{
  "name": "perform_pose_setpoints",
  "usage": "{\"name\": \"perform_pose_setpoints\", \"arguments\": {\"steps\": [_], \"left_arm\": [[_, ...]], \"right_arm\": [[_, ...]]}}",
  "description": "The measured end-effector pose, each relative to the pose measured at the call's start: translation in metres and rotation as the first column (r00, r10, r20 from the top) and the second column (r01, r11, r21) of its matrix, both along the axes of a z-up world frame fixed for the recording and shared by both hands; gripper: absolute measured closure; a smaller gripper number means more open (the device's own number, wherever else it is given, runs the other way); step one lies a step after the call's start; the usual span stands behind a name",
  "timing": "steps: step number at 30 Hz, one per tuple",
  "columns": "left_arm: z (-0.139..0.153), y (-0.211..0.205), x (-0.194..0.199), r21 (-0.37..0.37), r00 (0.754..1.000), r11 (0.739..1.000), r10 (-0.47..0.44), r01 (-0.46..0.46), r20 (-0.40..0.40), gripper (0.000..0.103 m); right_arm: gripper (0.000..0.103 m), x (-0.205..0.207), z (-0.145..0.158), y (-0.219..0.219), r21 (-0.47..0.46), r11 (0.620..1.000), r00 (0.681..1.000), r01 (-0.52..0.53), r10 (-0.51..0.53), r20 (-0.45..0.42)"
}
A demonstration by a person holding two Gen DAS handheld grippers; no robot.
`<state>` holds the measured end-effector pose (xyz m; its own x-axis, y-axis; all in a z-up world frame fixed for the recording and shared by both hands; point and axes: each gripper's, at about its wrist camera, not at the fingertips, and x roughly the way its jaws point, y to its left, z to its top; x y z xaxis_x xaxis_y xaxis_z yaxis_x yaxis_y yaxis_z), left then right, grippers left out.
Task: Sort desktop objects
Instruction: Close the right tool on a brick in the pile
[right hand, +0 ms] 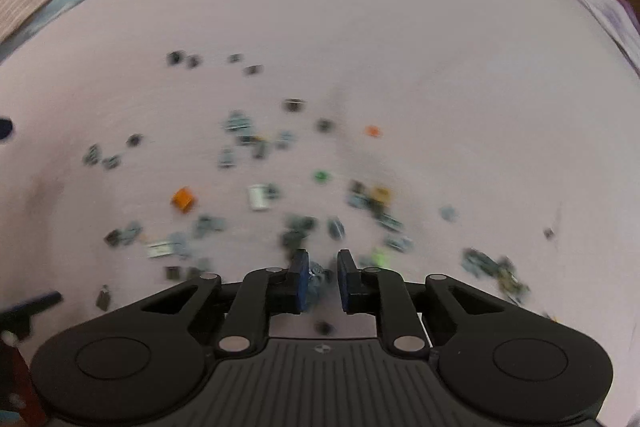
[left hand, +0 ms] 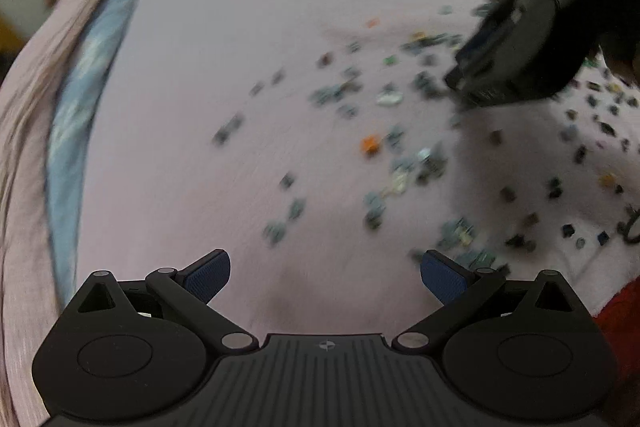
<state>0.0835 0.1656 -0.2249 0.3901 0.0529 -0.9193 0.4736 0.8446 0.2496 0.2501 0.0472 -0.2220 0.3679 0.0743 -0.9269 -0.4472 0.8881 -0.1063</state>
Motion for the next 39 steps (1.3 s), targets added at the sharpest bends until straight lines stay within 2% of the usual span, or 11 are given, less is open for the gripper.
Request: {"name": "perform_pose_setpoints", "arguments": {"steps": [4, 10, 16, 20, 23, 26, 29, 32, 35, 37, 39], "left_arm": [[-0.009, -0.014, 0.009, -0.003, 0.992, 0.992, -0.128, 0.128, 0.014, 0.005], [-0.016, -0.016, 0.014, 0.012, 0.996, 0.996, -0.089, 0.089, 0.001, 0.004], [-0.022, 0.003, 0.007, 0.051, 0.999, 0.999, -0.019, 0.021, -0.033, 0.003], [-0.02, 0.013, 0.003, 0.072, 1.0, 0.997, 0.007, -0.005, -0.028, 0.003], [-0.019, 0.017, 0.005, 0.068, 0.999, 0.997, 0.025, -0.023, -0.023, 0.003], [-0.01, 0.011, 0.003, 0.066, 0.997, 0.997, -0.053, 0.049, 0.06, 0.004], [-0.005, -0.002, -0.001, 0.07, 0.962, 0.972, -0.232, 0.224, 0.147, 0.01], [-0.015, -0.014, -0.003, 0.117, 0.863, 0.87, -0.491, 0.478, 0.124, 0.028], [-0.028, -0.01, -0.001, 0.136, 0.768, 0.766, -0.639, 0.628, 0.049, 0.05], [-0.032, -0.004, 0.008, 0.084, 0.756, 0.753, -0.655, 0.653, -0.012, 0.066], [-0.034, 0.001, 0.019, 0.031, 0.754, 0.754, -0.654, 0.656, -0.055, 0.073]], "right_arm": [[0.082, -0.011, 0.01, -0.012, 0.049, 0.999, 1.0, -0.001, 0.002, -0.003], [0.081, -0.033, 0.011, 0.005, 0.178, 0.98, 0.993, -0.089, 0.102, -0.067], [0.082, -0.034, 0.003, 0.037, 0.19, 0.948, 0.962, -0.253, 0.268, -0.054], [0.082, -0.015, -0.005, 0.044, 0.213, 0.954, 0.966, -0.212, 0.238, -0.104], [0.095, -0.011, -0.011, 0.047, 0.166, 0.966, 0.971, -0.2, 0.218, -0.097], [0.094, -0.01, -0.006, 0.037, 0.122, 0.986, 0.99, -0.113, 0.122, -0.074], [0.091, -0.008, -0.001, 0.015, 0.119, 0.993, 0.996, 0.002, 0.009, -0.092], [0.085, -0.012, 0.005, -0.004, 0.129, 0.99, 0.992, 0.058, -0.042, -0.119], [0.083, -0.022, 0.013, -0.016, 0.135, 0.988, 0.99, 0.073, -0.056, -0.127], [0.082, -0.03, 0.018, -0.017, 0.151, 0.985, 0.989, 0.087, -0.067, -0.132], [0.079, -0.037, 0.023, -0.015, 0.17, 0.98, 0.987, 0.104, -0.081, -0.136]]}}
